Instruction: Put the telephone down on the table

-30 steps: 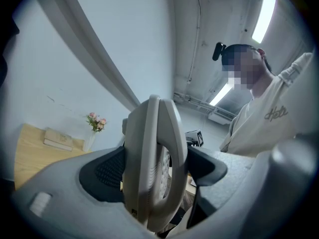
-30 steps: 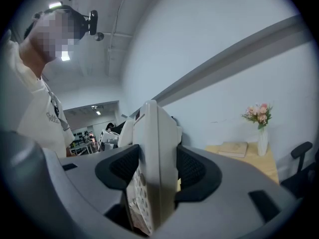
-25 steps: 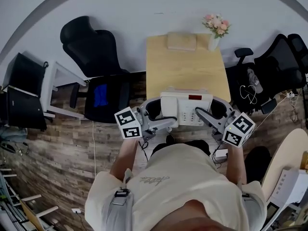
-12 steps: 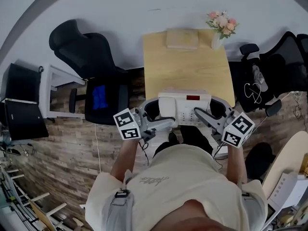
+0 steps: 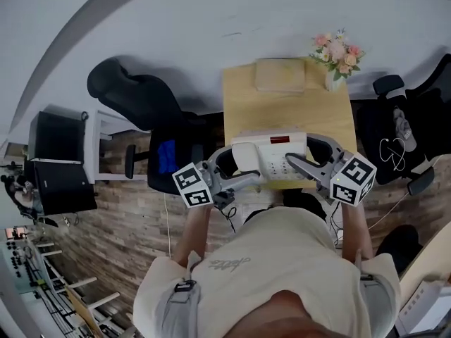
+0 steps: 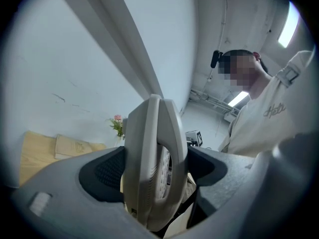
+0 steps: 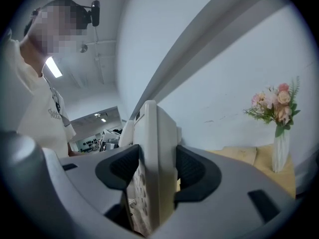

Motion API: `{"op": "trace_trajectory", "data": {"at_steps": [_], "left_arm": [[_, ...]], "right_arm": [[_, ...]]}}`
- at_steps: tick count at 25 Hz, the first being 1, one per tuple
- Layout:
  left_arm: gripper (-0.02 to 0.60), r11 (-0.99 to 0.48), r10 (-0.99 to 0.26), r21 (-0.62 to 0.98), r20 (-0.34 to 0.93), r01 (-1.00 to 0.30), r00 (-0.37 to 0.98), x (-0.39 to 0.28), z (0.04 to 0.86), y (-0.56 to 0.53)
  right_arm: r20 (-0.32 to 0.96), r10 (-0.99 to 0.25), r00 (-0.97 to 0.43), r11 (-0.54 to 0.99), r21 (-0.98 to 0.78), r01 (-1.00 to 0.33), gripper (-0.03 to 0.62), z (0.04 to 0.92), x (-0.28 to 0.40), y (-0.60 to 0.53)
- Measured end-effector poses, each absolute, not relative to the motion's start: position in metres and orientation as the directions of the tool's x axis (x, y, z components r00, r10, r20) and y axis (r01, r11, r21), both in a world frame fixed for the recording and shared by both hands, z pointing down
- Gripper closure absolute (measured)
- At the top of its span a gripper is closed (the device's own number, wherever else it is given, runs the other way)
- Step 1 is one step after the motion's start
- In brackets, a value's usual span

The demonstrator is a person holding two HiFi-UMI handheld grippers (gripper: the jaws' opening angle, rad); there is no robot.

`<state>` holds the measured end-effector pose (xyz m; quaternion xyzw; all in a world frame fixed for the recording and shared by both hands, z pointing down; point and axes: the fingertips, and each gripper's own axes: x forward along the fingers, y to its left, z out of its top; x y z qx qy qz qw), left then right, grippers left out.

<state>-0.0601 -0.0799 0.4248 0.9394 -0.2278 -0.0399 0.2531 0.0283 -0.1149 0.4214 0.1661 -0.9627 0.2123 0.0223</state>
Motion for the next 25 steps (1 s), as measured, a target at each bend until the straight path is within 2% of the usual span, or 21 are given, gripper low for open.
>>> {"op": "trace_trajectory", "data": {"at_steps": [9,25], "left_arm": [[0.195,-0.751,-0.465,0.522,0.016,-0.404,0.885,-0.046,0.437,-0.135],[0.195,-0.703,-0.43,0.613,0.035,-0.359,0.902,-0.105,0.48,-0.142]], "right_arm": [[0.141,-0.281,-0.949,0.847,-0.429,-0.314,0.364,0.434,0.042,-0.17],[0.246,-0.264,-0.933,0.779,-0.516,-0.357,0.365,0.48,-0.015,-0.174]]}}
